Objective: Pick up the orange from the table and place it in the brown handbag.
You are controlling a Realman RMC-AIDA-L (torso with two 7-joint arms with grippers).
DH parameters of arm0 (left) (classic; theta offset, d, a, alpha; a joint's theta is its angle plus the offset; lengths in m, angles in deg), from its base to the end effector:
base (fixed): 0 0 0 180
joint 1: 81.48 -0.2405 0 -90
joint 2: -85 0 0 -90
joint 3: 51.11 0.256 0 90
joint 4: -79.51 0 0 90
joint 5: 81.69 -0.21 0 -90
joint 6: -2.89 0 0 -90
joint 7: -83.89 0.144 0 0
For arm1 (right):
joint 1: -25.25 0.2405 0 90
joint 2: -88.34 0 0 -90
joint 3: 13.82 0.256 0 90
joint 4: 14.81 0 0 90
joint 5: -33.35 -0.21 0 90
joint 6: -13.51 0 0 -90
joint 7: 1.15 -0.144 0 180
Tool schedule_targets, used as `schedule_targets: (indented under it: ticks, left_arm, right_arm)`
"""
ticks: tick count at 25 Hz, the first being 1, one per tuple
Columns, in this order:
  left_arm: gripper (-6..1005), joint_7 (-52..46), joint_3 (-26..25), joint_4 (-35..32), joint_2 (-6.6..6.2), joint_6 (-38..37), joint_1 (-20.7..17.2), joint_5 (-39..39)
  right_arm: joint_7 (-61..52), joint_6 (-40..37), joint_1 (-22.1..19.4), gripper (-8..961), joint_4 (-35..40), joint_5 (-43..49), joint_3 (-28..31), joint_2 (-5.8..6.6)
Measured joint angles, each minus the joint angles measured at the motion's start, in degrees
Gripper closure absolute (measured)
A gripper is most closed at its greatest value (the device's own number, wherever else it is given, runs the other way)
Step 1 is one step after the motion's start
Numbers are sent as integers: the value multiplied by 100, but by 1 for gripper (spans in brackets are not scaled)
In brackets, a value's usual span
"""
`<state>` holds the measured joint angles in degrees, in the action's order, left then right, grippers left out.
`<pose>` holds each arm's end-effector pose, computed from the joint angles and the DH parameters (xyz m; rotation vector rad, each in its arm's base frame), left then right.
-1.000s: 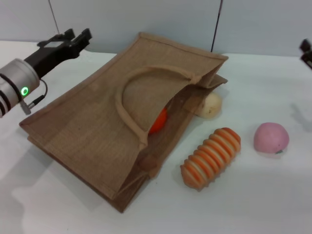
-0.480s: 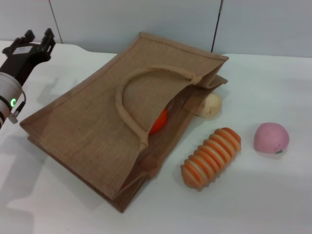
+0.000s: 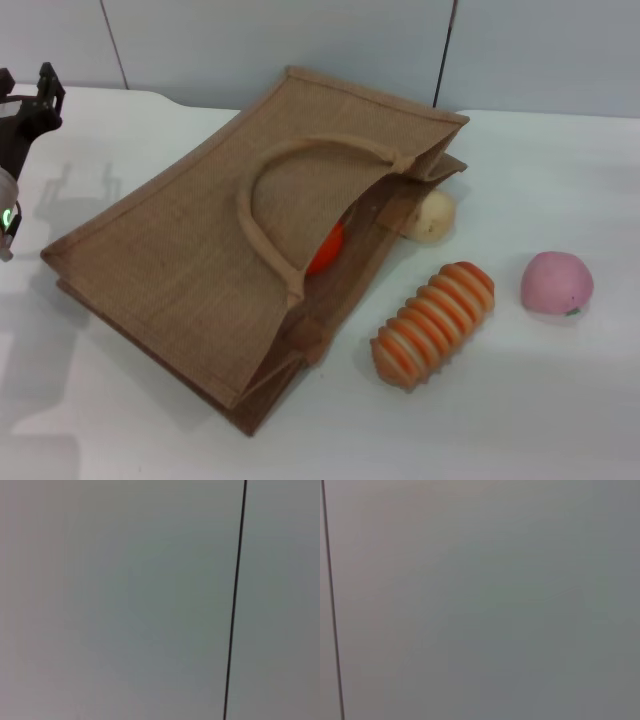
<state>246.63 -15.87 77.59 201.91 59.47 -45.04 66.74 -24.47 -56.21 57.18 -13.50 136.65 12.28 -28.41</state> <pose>-0.3398 0.3951 0.0445 -1.3761 -0.6949 -0.6827 0.3367 0.3619 0.0395 -1.4795 0.5958 0.8151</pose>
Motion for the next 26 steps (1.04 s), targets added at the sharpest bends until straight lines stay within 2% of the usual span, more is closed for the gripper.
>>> schedule_targets:
  ticks: [12,26]
  left_arm:
    - [470,7,66,410,5,281,220,-9]
    - [474,3,64,421,-18,212,223,0]
  right_arm:
    - [4,94,66,67,-10,-9,-13,3]
    - [4,153,68,67,-18,-12,-12,13]
